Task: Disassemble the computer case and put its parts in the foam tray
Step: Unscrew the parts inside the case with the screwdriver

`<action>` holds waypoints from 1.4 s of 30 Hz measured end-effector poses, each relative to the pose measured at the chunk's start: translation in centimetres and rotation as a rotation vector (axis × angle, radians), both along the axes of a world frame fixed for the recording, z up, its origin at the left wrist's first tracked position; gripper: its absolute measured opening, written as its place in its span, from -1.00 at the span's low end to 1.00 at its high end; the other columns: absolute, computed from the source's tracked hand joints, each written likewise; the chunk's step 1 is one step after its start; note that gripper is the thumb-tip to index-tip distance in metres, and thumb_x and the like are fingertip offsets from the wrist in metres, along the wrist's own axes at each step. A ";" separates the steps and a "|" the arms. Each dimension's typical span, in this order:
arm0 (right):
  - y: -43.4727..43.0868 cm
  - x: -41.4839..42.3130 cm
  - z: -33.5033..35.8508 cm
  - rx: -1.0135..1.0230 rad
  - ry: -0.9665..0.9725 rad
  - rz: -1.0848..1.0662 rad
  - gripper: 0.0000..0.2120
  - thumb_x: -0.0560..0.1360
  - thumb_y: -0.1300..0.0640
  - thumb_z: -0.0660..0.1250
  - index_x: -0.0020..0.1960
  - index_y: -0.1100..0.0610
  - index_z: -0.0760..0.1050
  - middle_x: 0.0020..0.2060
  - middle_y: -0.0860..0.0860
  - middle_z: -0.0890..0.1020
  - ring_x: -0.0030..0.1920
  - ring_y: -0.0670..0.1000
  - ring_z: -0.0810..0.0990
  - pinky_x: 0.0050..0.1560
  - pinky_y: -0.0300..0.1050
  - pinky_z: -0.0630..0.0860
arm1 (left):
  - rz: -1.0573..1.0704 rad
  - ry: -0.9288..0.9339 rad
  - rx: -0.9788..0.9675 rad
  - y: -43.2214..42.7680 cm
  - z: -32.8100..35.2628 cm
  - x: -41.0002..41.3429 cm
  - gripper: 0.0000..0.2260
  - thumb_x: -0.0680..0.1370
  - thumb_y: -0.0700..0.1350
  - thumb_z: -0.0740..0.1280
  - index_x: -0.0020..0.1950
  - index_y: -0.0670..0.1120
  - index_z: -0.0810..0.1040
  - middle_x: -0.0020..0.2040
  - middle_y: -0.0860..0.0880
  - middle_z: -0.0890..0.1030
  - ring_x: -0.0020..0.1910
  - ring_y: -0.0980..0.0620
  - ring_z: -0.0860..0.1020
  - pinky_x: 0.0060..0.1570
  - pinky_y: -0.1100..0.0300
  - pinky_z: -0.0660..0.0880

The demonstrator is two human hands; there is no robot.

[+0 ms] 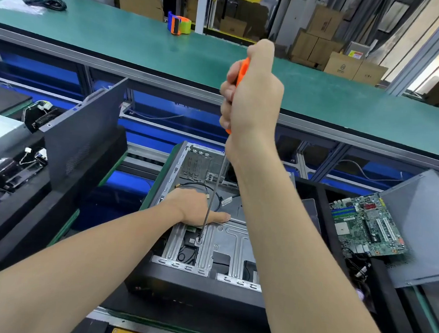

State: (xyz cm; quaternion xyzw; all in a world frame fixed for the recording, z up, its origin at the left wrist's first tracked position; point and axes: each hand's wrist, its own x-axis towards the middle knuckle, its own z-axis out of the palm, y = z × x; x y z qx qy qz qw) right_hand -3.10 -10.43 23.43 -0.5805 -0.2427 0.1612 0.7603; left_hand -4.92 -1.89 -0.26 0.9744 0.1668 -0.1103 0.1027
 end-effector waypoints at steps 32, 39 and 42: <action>-0.4 0.0 -0.1 -0.059 0.057 -0.212 -0.67 0.60 -0.13 0.35 -0.16 0.10 0.44 -0.42 -0.04 0.46 -0.38 -0.01 0.39 -0.33 -0.06 0.38 | -0.010 0.006 0.030 -0.1 0.5 -0.4 -0.17 0.22 0.64 -0.13 -0.26 -0.06 0.54 -0.25 0.00 0.60 -0.28 -0.01 0.52 -0.13 0.06 0.52; 0.8 1.3 -0.9 0.002 0.020 -0.092 -0.52 0.68 -0.11 0.21 -0.33 0.12 0.36 -0.47 0.03 0.34 -0.46 0.02 0.24 -0.41 -0.08 0.24 | 0.012 0.044 0.029 -0.2 0.5 -0.3 -0.12 0.23 0.70 -0.11 -0.26 -0.06 0.54 -0.28 0.02 0.57 -0.30 0.01 0.51 -0.16 0.07 0.49; 0.3 2.8 -0.9 0.064 0.097 0.361 -0.52 0.69 -0.10 0.12 -0.34 0.11 0.33 -0.51 -0.01 0.23 -0.55 -0.02 0.11 -0.51 -0.26 0.13 | 0.032 0.011 0.047 -0.1 0.1 -0.1 -0.11 0.23 0.75 -0.09 -0.36 -0.07 0.48 -0.37 0.03 0.52 -0.38 0.04 0.47 -0.25 0.09 0.43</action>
